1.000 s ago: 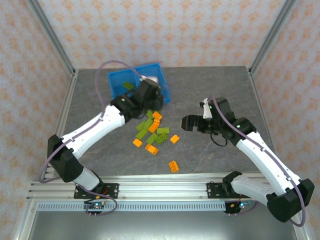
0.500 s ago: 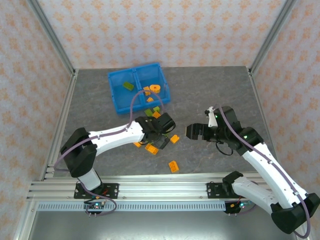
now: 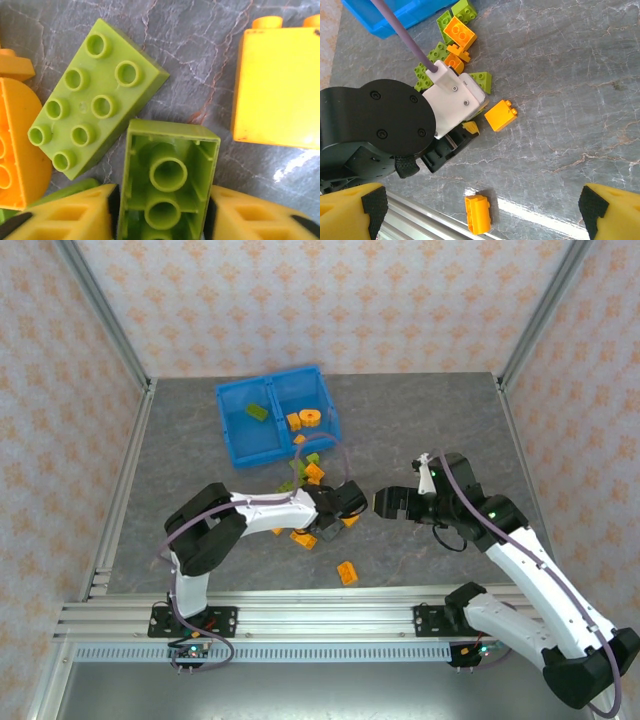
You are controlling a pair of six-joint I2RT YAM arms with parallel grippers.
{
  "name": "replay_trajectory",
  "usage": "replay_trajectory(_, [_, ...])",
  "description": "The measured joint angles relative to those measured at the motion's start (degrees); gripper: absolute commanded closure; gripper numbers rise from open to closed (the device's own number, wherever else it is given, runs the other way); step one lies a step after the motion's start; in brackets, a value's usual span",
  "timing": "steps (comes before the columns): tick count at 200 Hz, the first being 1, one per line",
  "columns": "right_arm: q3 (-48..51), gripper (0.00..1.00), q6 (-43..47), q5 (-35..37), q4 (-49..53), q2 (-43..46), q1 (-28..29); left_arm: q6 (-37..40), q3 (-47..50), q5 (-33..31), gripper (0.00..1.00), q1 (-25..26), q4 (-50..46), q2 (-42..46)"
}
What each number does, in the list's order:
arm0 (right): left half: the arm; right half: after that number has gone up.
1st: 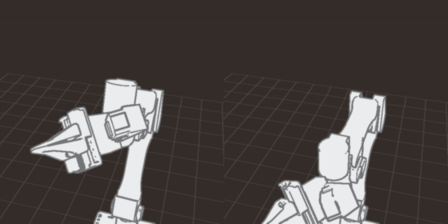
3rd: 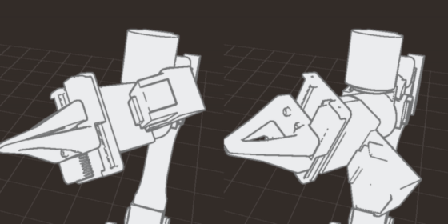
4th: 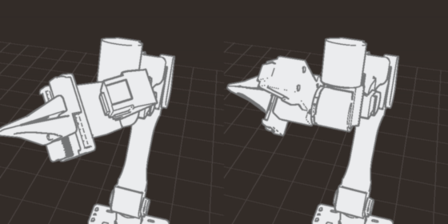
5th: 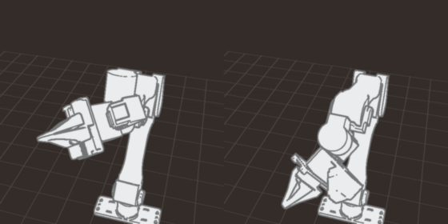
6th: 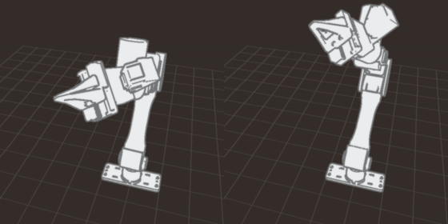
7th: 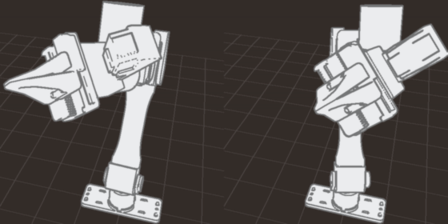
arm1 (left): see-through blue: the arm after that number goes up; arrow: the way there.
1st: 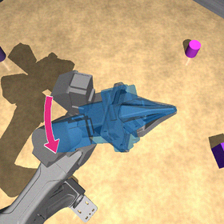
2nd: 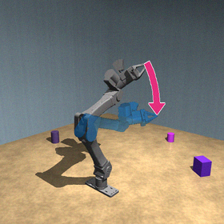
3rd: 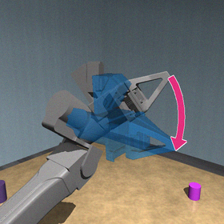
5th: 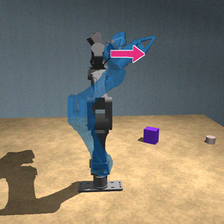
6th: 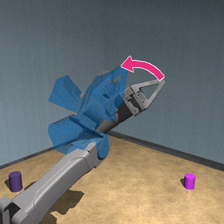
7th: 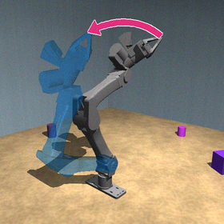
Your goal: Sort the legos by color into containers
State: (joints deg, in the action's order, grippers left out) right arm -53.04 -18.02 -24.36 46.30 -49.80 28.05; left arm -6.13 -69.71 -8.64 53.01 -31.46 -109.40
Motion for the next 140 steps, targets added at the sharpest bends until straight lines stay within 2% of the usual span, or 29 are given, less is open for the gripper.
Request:
replay_trajectory(45, [0.00, 0.01, -0.42, 0.59, -0.02, 0.02, 0.00, -0.04, 1.57, -0.81, 0.67, 0.09, 1.99, 1.27])
replay_trajectory(85, [0.00, 0.01, -0.63, 0.37, -0.04, 0.02, 0.00, -1.79, 5.38, 0.04, 0.68, -1.60, 3.10, 10.14])
replay_trajectory(111, [0.00, 0.00, -0.83, -0.55, -0.24, 0.02, 0.00, -3.69, 5.49, 0.94, 0.67, -6.36, 4.26, 18.60])
replay_trajectory(140, [0.02, 0.01, -1.16, -1.22, -1.42, 0.02, 0.00, -7.17, 5.01, 0.98, 0.67, -16.57, 4.74, 25.27])
